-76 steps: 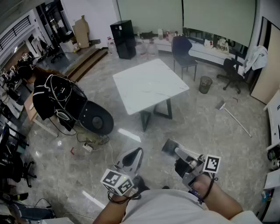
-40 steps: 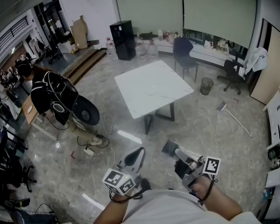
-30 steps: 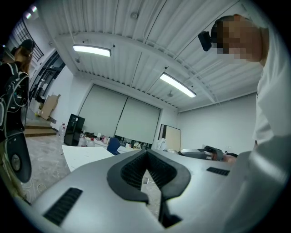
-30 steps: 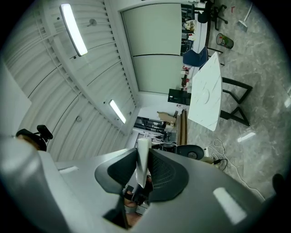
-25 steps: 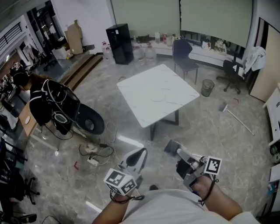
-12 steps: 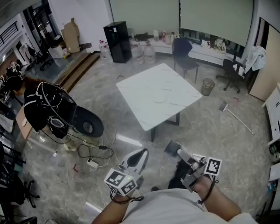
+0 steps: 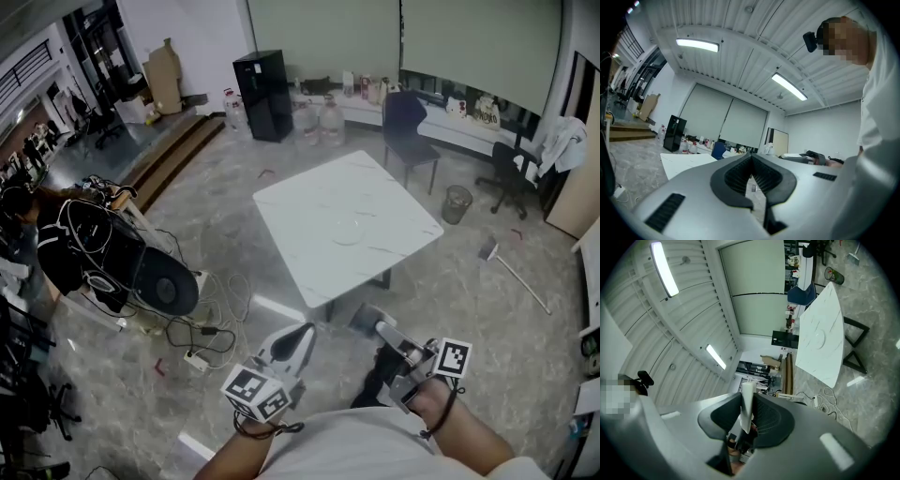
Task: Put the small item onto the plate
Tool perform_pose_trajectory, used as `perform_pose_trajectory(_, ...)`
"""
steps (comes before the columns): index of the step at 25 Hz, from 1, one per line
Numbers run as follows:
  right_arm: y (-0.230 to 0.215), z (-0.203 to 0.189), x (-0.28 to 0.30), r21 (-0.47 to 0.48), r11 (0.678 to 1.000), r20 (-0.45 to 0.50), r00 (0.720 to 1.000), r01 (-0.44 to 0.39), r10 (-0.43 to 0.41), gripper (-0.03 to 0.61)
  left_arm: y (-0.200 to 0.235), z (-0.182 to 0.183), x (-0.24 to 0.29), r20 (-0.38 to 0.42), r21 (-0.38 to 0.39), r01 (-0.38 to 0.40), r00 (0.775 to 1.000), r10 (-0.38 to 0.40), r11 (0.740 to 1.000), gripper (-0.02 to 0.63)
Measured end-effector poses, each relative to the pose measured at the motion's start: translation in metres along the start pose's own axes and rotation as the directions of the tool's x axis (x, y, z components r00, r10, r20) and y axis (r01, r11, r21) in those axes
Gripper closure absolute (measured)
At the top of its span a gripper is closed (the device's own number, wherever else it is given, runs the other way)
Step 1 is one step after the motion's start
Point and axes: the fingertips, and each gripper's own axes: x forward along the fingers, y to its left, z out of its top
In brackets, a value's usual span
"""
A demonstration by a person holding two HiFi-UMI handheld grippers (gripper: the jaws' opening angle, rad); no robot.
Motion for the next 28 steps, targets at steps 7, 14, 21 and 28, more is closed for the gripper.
perform_pose_trajectory(7, -0.025, 0.084, 0.024, 0.020, 1.000, -0.051, 0.999, -0.004, 0.005, 0.499, 0.024, 0.011, 0.088, 0.016, -0.007, -0.050, 0.999, 0.050, 0.999, 0.607)
perform_pose_trajectory(14, -0.047, 0.160, 0.036, 0.037, 0.999, -0.112, 0.994, -0.011, 0.015, 0.499, 0.034, 0.017, 0.168, 0.030, -0.009, -0.096, 0.995, 0.096, 0.995, 0.607)
perform_pose_trajectory(21, -0.069, 0.208, 0.043, 0.047, 0.999, -0.156, 0.988, -0.001, 0.009, 0.499, 0.042, 0.011, 0.216, 0.020, -0.013, -0.132, 0.991, 0.132, 0.991, 0.607)
perform_pose_trajectory(28, -0.098, 0.242, 0.058, 0.055, 0.998, -0.150, 0.989, 0.027, -0.018, 0.499, 0.071, 0.011, 0.253, 0.010, -0.022, -0.142, 0.990, 0.142, 0.990, 0.607)
